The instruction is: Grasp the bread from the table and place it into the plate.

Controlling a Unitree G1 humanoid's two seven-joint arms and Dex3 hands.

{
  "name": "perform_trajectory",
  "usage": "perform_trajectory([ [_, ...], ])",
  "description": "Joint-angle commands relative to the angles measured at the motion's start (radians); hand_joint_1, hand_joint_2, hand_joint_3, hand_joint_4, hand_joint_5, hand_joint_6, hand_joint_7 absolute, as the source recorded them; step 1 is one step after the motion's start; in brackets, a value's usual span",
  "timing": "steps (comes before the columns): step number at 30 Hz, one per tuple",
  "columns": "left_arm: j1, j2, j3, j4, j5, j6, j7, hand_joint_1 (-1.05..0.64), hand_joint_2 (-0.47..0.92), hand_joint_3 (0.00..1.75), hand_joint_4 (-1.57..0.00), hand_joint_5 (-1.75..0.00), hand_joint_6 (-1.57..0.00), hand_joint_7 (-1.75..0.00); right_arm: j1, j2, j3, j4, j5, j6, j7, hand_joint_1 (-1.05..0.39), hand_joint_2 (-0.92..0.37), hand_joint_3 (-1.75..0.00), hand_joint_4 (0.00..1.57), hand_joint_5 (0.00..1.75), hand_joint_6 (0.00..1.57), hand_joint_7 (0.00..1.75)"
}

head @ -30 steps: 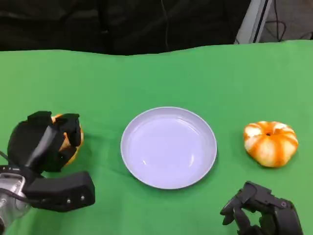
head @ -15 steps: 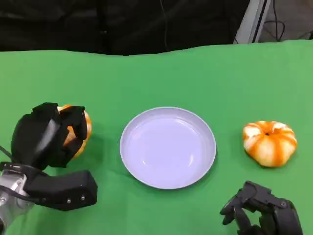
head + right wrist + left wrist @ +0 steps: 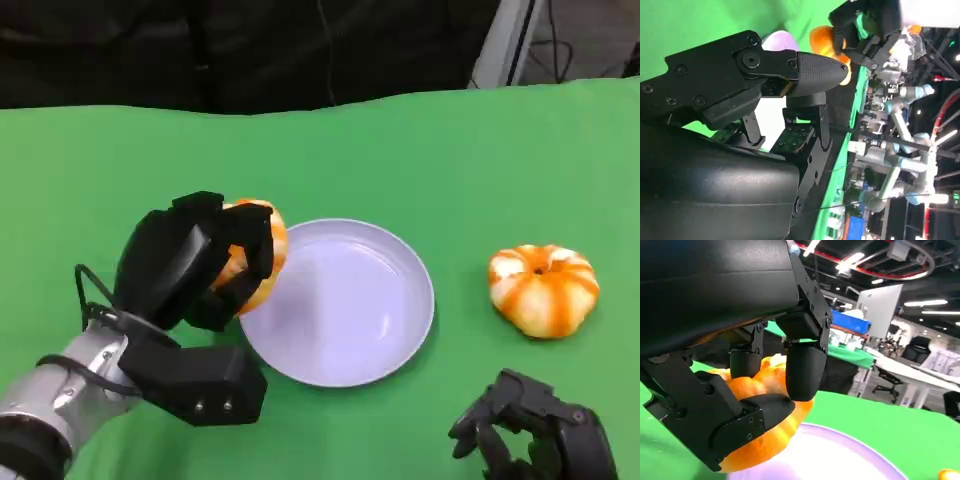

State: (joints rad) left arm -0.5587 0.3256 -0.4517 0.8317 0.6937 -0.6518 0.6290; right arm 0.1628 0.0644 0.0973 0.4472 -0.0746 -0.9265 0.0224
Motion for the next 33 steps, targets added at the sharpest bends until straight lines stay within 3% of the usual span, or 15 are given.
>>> perform_trajectory([
  [1, -0.005, -0.028, 0.004, 0.007, -0.006, -0.012, -0.019, -0.07, 0.27, 1.43, -0.94, -1.75, -0.73, -1.74, 0.004, -0.007, -0.006, -0.011, -0.003, 0.003, -0.007, -0.68, -0.82, -0.6, 0.89, 1.48, 0.92, 1.16],
  [25, -0.004, -0.064, 0.009, 0.001, -0.002, -0.045, -0.066, -0.1, 0.29, 1.45, -0.95, -1.75, -0.75, -1.7, 0.0, -0.008, -0.006, -0.004, -0.006, -0.008, -0.008, -0.67, -0.82, -0.6, 0.89, 1.47, 0.91, 1.16],
  [29, -0.045, -0.142, -0.039, 0.051, 0.014, -0.009, -0.121, -0.13, 0.29, 1.42, -0.93, -1.75, -0.73, -1.72, 0.004, -0.006, -0.005, -0.01, -0.004, 0.005, -0.008, -0.68, -0.81, -0.6, 0.89, 1.48, 0.92, 1.16],
  [33, -0.05, -0.149, -0.039, 0.06, 0.014, -0.006, -0.125, -0.14, 0.29, 1.4, -0.92, -1.75, -0.72, -1.74, 0.005, -0.006, -0.005, -0.012, -0.004, 0.007, -0.008, -0.68, -0.81, -0.6, 0.9, 1.48, 0.92, 1.16],
])
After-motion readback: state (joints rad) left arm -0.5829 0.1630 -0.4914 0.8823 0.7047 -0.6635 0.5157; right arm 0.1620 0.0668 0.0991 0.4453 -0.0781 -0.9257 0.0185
